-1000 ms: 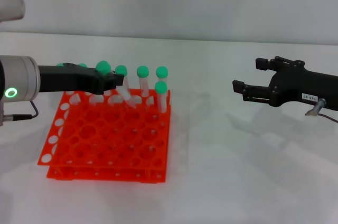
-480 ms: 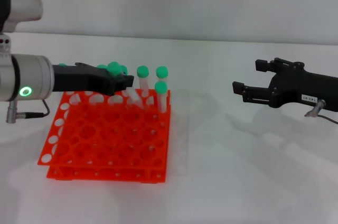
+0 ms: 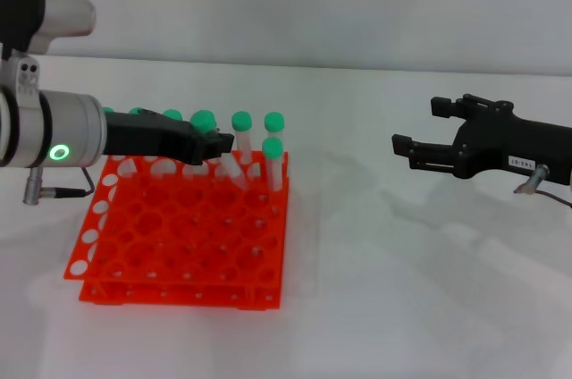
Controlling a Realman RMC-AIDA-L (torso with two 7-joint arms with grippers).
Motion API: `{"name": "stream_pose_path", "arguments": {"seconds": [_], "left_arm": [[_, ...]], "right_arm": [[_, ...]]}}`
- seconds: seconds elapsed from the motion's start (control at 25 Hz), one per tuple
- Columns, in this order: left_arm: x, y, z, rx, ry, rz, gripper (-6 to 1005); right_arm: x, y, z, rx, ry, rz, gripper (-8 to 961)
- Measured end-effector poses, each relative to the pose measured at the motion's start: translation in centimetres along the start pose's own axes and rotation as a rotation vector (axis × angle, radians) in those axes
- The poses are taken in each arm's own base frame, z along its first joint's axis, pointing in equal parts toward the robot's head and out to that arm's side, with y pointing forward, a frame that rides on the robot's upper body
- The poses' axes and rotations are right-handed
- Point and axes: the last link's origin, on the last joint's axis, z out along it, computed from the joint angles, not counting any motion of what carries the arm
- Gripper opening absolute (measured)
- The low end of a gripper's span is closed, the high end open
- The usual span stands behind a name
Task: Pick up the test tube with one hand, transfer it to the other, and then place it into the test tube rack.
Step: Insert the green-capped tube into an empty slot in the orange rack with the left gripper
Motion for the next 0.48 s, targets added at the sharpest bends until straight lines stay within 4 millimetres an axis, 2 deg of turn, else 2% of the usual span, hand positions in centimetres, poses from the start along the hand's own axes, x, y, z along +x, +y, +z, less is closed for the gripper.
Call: {"name": "stream_pose_path", "arguments": {"seconds": [0.48], "left_arm": [[0.5,-0.1,1.6,0.004,-0.044,0.017,349]], "right_arm": [[-0.3,0.0,0.3,0.000,-0.004,-0.006,866]]}}
